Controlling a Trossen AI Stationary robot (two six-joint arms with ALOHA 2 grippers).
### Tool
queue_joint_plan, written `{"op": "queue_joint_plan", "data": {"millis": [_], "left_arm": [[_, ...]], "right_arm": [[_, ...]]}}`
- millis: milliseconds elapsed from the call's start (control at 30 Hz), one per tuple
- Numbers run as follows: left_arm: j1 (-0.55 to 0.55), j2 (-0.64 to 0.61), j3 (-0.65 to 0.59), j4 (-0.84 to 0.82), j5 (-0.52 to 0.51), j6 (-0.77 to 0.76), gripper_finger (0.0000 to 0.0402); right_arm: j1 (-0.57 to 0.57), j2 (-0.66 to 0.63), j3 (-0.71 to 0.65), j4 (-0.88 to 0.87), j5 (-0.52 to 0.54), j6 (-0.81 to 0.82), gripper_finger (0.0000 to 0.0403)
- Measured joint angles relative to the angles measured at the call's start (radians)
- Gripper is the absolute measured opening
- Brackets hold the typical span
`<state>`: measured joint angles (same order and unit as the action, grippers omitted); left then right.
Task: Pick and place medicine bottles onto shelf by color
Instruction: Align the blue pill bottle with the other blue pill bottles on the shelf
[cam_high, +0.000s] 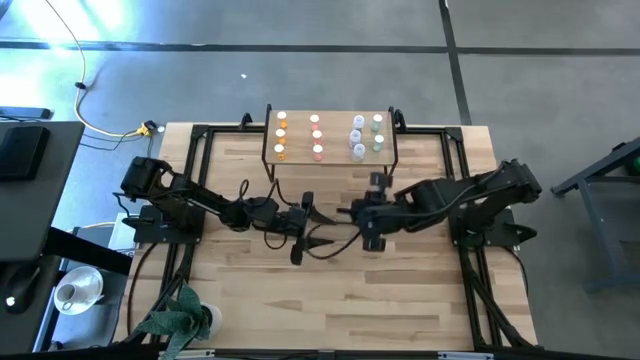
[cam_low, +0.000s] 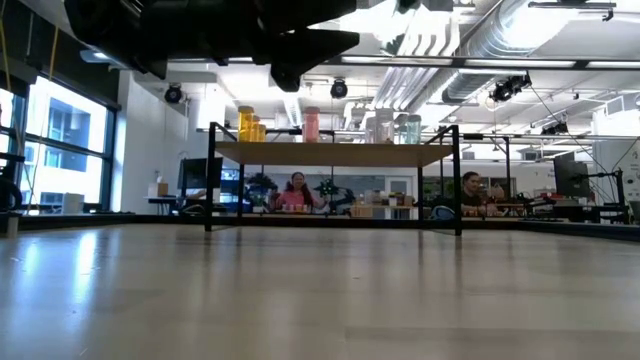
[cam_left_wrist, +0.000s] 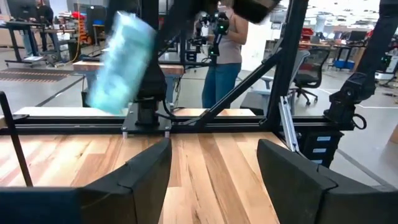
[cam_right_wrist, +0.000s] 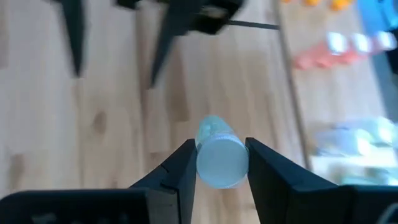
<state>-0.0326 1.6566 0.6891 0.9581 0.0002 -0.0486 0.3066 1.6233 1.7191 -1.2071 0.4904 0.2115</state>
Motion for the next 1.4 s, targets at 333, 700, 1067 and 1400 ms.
{"op": "queue_joint_plan", "data": {"millis": [333,700,1067,1400], "left_arm": [[0.000,0.000,0.000,-0.003,0.005,0.000,0.0226],[0.000,0.000,0.000,-0.020,0.006,0.000,0.0226],[0.000,0.000,-0.001,-0.030,0.004,0.000,0.0226],[0.000,0.000,-0.001,-0.030,0.003,0.000,0.0226]], "right_arm": [[-0.142,-0.116,0.000,-0.038,0.204,0.053,0.0108],[-0.470,-0.156,0.000,-0.058,0.076,0.189,0.0108],[-0.604,-0.076,0.000,-0.208,-0.258,0.228,0.0108],[-0.589,-0.073,0.157,-0.241,-0.232,0.261,0.0108]]}}
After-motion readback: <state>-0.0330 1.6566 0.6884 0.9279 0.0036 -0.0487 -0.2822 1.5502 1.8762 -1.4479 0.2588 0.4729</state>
